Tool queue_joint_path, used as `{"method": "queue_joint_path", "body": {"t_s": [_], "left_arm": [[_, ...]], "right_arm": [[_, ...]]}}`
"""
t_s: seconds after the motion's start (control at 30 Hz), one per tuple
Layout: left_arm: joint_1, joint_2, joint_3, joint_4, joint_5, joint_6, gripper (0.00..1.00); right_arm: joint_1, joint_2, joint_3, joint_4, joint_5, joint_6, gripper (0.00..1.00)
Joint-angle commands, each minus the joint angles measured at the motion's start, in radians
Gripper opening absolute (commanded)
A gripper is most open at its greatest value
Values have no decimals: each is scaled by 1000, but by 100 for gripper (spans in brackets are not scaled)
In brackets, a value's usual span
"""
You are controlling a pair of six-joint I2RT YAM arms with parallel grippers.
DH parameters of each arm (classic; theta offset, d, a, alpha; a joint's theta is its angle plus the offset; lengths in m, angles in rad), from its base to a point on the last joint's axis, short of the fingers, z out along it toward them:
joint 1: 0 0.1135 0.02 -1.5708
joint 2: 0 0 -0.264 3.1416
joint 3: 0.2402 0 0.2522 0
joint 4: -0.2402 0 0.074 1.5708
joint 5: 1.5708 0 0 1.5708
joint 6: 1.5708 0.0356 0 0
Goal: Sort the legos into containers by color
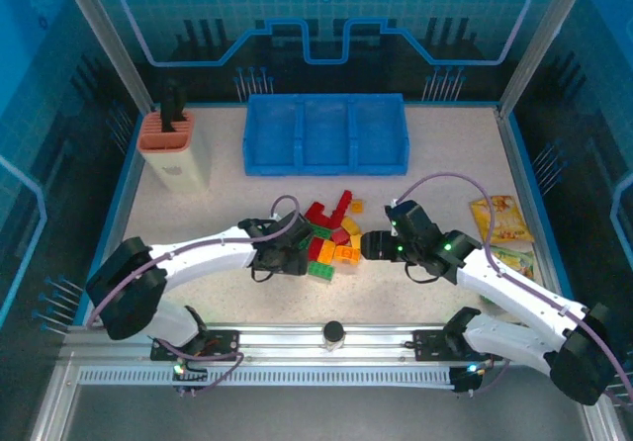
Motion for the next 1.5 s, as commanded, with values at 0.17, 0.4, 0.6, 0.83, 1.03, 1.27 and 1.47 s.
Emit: {"method": "queue_joint_path", "body": {"t_s": [0.17, 0.4, 0.6, 0.83, 1.03, 1.27, 1.47], "left_arm": [[-2, 102, 76, -10, 14, -1, 72], [-3, 121, 78, -13, 12, -2, 68], [-5, 112, 60, -1, 25, -14, 64], [-6, 125, 63, 12, 25, -5, 60], [-6, 159, 78, 14, 30, 2, 59], [-6, 164, 65, 33, 33, -3, 54], [-6, 155, 68, 21, 23, -4, 45]], "right_arm": [[-55, -17, -39, 53, -44, -14, 76], [-62, -8, -48, 70, -51, -5, 75], [-66, 6, -41, 79, -52, -2, 74], [-67, 8, -27, 81, -46, -2, 72], [-72, -5, -36, 76, -42, -2, 72], [-80, -48, -73, 73, -35, 14, 71], [-82, -79, -95, 72, -33, 33, 70]]}}
